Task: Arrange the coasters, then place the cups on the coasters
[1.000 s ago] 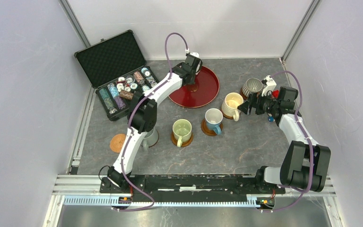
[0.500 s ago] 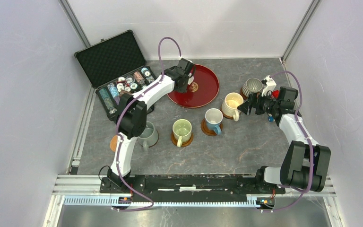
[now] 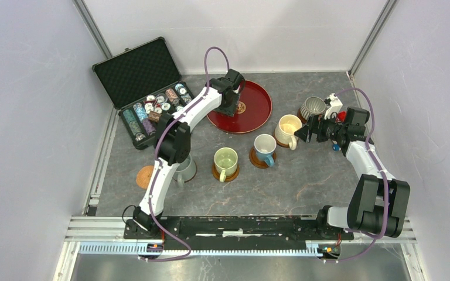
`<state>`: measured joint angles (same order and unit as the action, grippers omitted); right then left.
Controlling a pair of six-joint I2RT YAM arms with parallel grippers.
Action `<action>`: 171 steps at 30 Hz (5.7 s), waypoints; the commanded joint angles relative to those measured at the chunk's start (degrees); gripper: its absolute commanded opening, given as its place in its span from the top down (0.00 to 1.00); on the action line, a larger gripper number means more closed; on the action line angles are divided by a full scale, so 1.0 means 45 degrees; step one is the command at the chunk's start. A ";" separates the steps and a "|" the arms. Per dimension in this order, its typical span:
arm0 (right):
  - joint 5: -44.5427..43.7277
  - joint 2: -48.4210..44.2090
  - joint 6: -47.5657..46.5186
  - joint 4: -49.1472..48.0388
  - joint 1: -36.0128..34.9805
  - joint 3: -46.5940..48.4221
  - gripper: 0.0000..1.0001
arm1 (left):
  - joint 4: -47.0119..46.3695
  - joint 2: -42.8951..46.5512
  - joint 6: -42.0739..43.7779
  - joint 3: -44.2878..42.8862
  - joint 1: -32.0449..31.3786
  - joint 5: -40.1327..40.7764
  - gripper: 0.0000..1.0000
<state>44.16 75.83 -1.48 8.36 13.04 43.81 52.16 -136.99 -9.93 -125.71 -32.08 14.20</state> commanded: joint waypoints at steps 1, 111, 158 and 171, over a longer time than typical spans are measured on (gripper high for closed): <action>0.0324 -0.0111 -0.0217 -0.0061 0.0053 0.0634 0.02 | 0.0663 -0.0165 0.0136 -0.0796 0.0247 -0.0297 0.44; 0.0347 0.0320 -0.0124 -0.0234 0.0052 0.0410 0.02 | 0.4337 1.6110 1.6239 1.6093 1.5819 -0.9663 0.98; 0.0333 0.0308 -0.0122 -0.0237 0.0053 0.0381 0.02 | 0.2954 1.7048 1.5946 1.8582 1.5839 -0.8268 0.39; 0.0407 0.0344 -0.0219 -0.0051 0.0055 0.0518 0.02 | 0.5816 1.6045 1.6945 1.4808 1.6013 -0.7978 0.09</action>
<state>44.97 77.14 -1.80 8.71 13.04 44.23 74.76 -63.02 62.83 -51.83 39.09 -21.23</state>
